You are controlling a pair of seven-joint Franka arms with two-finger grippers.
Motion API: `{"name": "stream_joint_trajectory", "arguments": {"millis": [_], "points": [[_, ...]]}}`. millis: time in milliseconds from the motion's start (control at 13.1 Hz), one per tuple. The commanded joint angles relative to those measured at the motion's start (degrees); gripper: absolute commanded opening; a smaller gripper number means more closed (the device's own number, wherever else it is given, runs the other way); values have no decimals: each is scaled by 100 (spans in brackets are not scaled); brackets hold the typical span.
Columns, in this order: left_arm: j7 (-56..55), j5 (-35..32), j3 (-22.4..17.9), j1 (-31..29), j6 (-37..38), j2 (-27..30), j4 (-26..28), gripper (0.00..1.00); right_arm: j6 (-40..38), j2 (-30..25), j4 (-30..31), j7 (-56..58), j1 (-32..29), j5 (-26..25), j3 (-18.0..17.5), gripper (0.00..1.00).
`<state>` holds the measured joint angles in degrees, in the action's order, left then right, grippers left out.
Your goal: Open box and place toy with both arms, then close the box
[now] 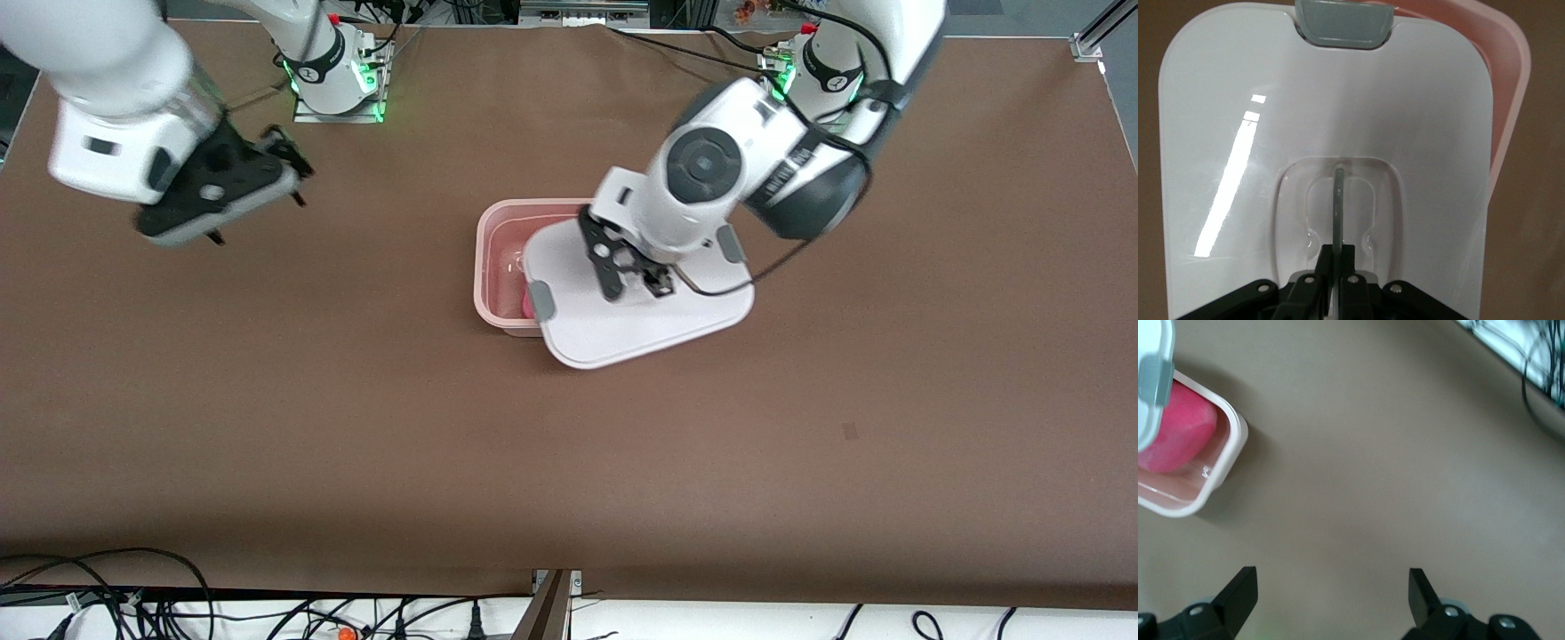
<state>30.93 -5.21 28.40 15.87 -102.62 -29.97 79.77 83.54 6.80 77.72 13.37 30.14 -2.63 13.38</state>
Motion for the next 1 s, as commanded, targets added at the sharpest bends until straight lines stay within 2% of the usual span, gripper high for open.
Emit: {"name": "stream_joint_trajectory", "arguments": {"millis": [0,153,306,459,612,919], "points": [[448,73,-124,494,-117,-9,-58,0,337,-1257,1689,-238,-516,105,-142,100],[510,29,-142,776,-371,-27,-32,0,522,-1506,2088,-526,-1270,105,-562,100],[510,-67,-133,952,-407,-70,-23,0,523,-1463,2063,-1463,-2026,70,-1272,100],[510,-330,-142,1181,-478,-185,-31,0,671,-1253,1940,-1715,-2817,17,-1871,100],[719,-497,-142,1234,-478,-254,12,0,952,-937,1773,-1584,-3285,96,-2032,100],[898,-507,-177,1190,-487,-483,-23,0,892,-953,1781,-1486,-3278,368,-1997,100]]}}
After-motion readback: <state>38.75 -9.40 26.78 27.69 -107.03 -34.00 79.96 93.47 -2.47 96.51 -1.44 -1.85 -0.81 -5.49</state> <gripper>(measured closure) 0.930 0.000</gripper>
